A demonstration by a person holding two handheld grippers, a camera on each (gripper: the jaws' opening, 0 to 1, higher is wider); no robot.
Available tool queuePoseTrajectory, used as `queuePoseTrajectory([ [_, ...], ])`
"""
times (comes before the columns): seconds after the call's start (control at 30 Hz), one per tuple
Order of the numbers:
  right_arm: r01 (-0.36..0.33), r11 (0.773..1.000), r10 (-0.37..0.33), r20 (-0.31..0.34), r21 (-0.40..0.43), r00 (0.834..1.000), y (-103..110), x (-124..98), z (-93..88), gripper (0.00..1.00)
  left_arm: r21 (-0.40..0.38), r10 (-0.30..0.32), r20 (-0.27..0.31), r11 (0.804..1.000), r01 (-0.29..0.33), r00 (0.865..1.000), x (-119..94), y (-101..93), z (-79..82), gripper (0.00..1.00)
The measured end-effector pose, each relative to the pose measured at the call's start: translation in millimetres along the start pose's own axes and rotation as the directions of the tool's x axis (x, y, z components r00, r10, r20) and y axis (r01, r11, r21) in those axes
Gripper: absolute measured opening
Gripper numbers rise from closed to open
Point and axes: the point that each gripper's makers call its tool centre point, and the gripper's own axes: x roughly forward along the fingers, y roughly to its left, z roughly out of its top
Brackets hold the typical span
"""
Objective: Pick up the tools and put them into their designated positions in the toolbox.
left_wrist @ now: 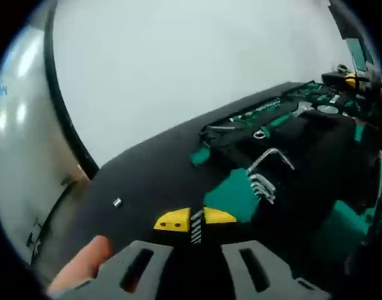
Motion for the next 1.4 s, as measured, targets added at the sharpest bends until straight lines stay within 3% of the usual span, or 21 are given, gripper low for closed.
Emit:
queuePoseTrajectory([
  [0.13, 0.005, 1.0, -0.005, -0.017, -0.017, 1.0, 0.7, 0.2, -2.1, 0.08, 0.048, -0.067, 0.035, 0.997, 0.065, 0.997, -0.6, -4.2, 4.3, 0.0],
  [0.17, 0.005, 1.0, -0.006, -0.019, -0.019, 1.0, 0.6, 0.3, -2.6, 0.08, 0.05, -0.101, 0.083, 0.994, 0.097, 0.991, -0.9, -9.2, 9.1, 0.0],
  [0.47, 0.023, 0.998, -0.024, -0.015, -0.063, 1.0, -2.3, -0.8, 0.2, 0.08, -0.038, -0.084, 0.146, 0.995, 0.09, 0.986, -0.4, -1.0, 5.4, 0.0],
  [0.57, 0.09, 0.984, -0.085, 0.04, -0.152, 0.996, -13.3, -8.1, 21.4, 0.07, -0.045, -0.043, 0.205, 0.998, 0.053, 0.978, -0.3, 0.6, 6.8, 0.0],
  [0.6, 0.057, 0.991, -0.049, 0.067, -0.124, 0.997, -5.4, -10.2, 35.7, 0.07, -0.04, -0.023, 0.237, 0.999, 0.034, 0.971, -2.0, -0.9, 8.4, 0.0],
  [0.67, -0.073, 0.997, 0.074, 0.161, -0.012, 0.984, 24.4, -15.5, 87.3, 0.07, -0.04, 0.018, 0.298, 0.999, -0.007, 0.954, -3.6, -0.5, 8.1, 0.0],
  [0.7, -0.138, 0.99, 0.134, 0.217, 0.002, 0.967, 39.6, -16.9, 113.5, 0.07, -0.063, 0.03, 0.315, 0.998, -0.011, 0.948, -4.1, 0.3, 7.8, 0.0],
  [0.73, -0.238, 0.971, 0.239, 0.254, -0.035, 0.937, 64.9, -17.0, 144.0, 0.07, -0.088, 0.039, 0.33, 0.996, -0.01, 0.943, -4.3, 0.6, 7.6, 0.0],
  [0.77, -0.293, 0.955, 0.295, 0.271, -0.047, 0.916, 80.2, -16.0, 161.2, 0.07, -0.024, 0.02, 0.313, 1.0, -0.013, 0.95, -6.1, -2.3, 8.0, 0.0],
  [0.8, -0.403, 0.915, 0.384, 0.31, -0.004, 0.87, 106.4, -14.7, 187.8, 0.07, -0.053, 0.022, 0.291, 0.999, -0.006, 0.957, -5.1, -1.9, 7.4, 0.0],
  [0.83, -0.483, 0.874, 0.435, 0.352, 0.055, 0.828, 122.9, -14.0, 206.5, 0.07, -0.068, 0.024, 0.301, 0.998, -0.004, 0.953, -5.5, -2.7, 7.4, 0.0],
  [0.87, -0.589, 0.798, 0.505, 0.39, 0.129, 0.77, 147.6, -9.4, 229.2, 0.07, -0.065, 0.018, 0.315, 0.998, 0.002, 0.949, -6.2, -2.5, 6.7, 0.0],
  [0.9, -0.64, 0.752, 0.551, 0.383, 0.159, 0.742, 164.4, -5.3, 239.4, 0.07, -0.062, 0.011, 0.316, 0.998, 0.01, 0.949, -7.2, -2.8, 5.9, 0.0],
  [0.93, -0.7, 0.692, 0.617, 0.359, 0.177, 0.701, 191.2, 2.8, 252.0, 0.07, -0.079, 0.006, 0.318, 0.997, 0.02, 0.948, -7.4, -3.2, 5.7, 0.0],
  [1.03, -0.766, 0.638, 0.707, 0.333, 0.082, 0.624, 253.1, 22.8, 274.1, 0.07, -0.045, 0.013, 0.336, 0.999, 0.002, 0.942, -7.4, -4.1, 6.1, 0.0],
  [1.07, -0.792, 0.606, 0.743, 0.301, 0.074, 0.597, 272.9, 27.4, 275.0, 0.07, -0.043, 0.015, 0.336, 0.999, -0.001, 0.942, -7.2, -4.0, 5.5, 0.0],
  [1.1, -0.826, 0.559, 0.789, 0.257, 0.076, 0.558, 302.0, 34.8, 274.0, 0.07, -0.043, 0.016, 0.337, 0.999, -0.001, 0.941, -7.0, -3.2, 5.8, 0.0],
  [1.17, -0.861, 0.503, 0.84, 0.19, 0.079, 0.508, 343.1, 50.6, 269.6, 0.07, -0.044, 0.012, 0.342, 0.999, 0.003, 0.939, -6.6, -3.4, 5.8, 0.0],
  [1.2, -0.866, 0.492, 0.852, 0.153, 0.095, 0.501, 356.6, 58.3, 265.7, 0.07, -0.045, 0.01, 0.344, 0.999, 0.006, 0.939, -6.2, -3.2, 5.9, 0.0],
  [1.3, -0.886, 0.443, 0.888, 0.068, 0.132, 0.454, 398.5, 82.3, 258.2, 0.07, -0.043, 0.014, 0.344, 0.999, 0.001, 0.939, -6.7, -2.8, 5.0, 0.0],
  [1.4, -0.896, 0.425, 0.9, 0.041, 0.132, 0.433, 418.9, 93.7, 258.1, 0.07, -0.027, 0.019, 0.345, 1.0, -0.01, 0.939, -6.5, -3.1, 4.2, 0.0],
])
